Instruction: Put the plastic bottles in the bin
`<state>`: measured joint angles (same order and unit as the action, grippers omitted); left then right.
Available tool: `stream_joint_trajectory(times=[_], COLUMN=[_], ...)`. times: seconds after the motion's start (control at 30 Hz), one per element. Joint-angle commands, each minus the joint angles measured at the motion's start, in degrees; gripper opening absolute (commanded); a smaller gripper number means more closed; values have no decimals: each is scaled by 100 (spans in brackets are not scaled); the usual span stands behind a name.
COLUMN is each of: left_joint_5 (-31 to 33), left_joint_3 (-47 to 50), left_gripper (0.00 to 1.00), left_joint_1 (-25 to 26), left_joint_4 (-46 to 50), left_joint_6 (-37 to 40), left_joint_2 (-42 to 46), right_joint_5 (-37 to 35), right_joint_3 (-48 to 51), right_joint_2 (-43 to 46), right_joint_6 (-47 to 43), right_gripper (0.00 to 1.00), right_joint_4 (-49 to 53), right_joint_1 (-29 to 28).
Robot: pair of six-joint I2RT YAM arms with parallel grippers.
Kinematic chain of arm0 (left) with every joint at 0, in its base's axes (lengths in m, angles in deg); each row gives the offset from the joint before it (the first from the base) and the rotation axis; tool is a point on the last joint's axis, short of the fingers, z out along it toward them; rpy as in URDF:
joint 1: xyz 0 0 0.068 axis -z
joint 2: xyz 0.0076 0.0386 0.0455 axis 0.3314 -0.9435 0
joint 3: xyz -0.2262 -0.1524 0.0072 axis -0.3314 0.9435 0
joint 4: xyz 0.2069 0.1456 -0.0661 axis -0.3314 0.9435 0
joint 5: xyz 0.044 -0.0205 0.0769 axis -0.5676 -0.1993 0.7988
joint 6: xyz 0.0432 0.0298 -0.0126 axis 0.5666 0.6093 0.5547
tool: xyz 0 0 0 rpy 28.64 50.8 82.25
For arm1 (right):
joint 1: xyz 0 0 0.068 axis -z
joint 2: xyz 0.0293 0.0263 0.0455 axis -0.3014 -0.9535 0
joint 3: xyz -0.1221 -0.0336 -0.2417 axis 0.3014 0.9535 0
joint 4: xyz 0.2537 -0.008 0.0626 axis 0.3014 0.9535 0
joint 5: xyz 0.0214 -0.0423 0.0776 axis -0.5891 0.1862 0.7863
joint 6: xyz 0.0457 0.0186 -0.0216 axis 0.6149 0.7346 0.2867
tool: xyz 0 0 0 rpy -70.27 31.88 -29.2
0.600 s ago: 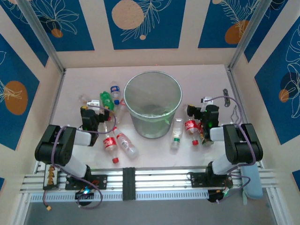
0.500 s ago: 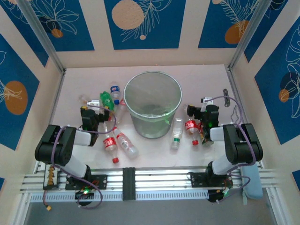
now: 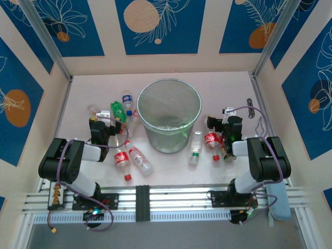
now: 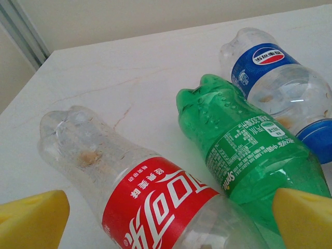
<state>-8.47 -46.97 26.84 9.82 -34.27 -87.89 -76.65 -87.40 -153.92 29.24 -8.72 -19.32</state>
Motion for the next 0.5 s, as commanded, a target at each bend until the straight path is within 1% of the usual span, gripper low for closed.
stream_joint_trajectory(times=[0.0,0.2,0.27,0.3,0.33,0.37,0.43,0.47], left_joint_5=[-228,-383,-385,-278,-103,-78,-18,287], left_joint_3=[-137,-161,-120,-100,-104,-102,-50,-129], left_gripper=[100,100,97,97,98,99,100,100], left_joint_1=[-163,-255,-261,-257,-265,-278,-283,-287], left_joint_4=[79,138,78,44,107,366,412,759], left_joint_6=[-153,-210,-210,-226,-303,-383,-363,-454], left_joint_2=[-40,-37,-16,6,106,302,553,793], right_joint_5=[103,175,227,235,223,187,318,311], right_joint_3=[-134,-141,-119,-165,-299,-573,-1163,-1416], right_joint_2=[38,38,61,147,285,502,871,1016], right_joint_6=[-6,10,-2,12,27,73,185,250], right_gripper=[99,99,99,99,99,99,99,99], right_joint_4=[-143,-122,-162,-42,311,975,2423,3041], right_joint_1=[38,77,90,92,106,120,201,231])
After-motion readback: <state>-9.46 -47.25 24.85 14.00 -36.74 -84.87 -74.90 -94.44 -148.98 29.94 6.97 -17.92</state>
